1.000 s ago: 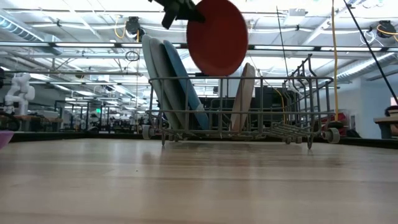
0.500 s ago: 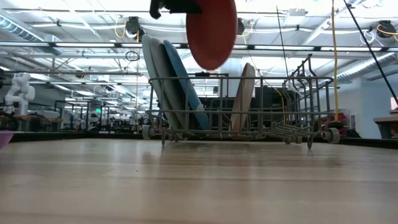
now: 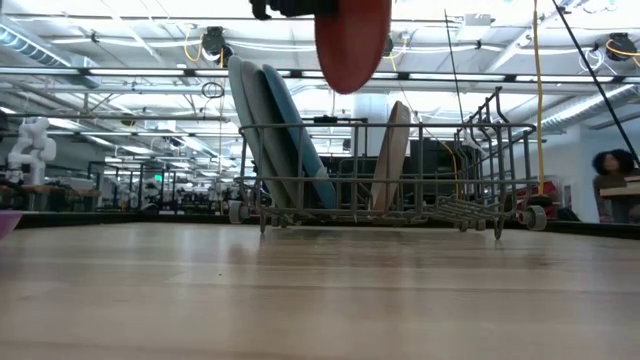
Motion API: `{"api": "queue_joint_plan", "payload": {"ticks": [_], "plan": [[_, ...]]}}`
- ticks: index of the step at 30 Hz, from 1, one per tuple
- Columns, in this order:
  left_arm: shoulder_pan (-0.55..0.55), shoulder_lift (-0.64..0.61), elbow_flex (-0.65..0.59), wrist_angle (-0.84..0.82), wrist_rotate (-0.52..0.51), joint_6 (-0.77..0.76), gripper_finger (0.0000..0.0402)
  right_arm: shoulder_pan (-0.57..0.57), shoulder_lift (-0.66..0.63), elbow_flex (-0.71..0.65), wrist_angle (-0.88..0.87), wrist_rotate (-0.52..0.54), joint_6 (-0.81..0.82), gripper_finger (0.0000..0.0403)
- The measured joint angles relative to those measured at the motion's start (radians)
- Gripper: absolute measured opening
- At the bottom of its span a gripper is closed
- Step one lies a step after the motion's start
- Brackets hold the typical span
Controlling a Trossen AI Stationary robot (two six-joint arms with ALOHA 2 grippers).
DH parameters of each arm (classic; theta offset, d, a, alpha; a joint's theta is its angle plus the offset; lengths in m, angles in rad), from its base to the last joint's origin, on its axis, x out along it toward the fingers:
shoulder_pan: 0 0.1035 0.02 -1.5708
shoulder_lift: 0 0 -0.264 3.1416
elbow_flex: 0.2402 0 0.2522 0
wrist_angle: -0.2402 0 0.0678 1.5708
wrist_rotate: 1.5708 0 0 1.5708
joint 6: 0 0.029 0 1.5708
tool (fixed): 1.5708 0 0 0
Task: Sort dishes
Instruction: Put the orange plate into the dish rack
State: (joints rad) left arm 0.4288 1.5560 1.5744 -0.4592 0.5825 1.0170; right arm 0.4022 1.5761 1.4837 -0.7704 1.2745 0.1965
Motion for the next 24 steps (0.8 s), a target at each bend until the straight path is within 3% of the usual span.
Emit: {"api": "queue_joint_plan", "payload": {"ticks": [14, 24], "plan": [[0.034, 0.118, 0.068, 0.011, 0.007, -0.006, 0.0006, -0.114, 0.005, -0.001, 0.001, -0.226, -0.066, 0.0001], [0.038, 0.162, 0.069, 0.024, -0.078, -0.006, 0.0023, -0.204, 0.006, -0.002, 0.013, -0.373, -0.098, 0.0]]}}
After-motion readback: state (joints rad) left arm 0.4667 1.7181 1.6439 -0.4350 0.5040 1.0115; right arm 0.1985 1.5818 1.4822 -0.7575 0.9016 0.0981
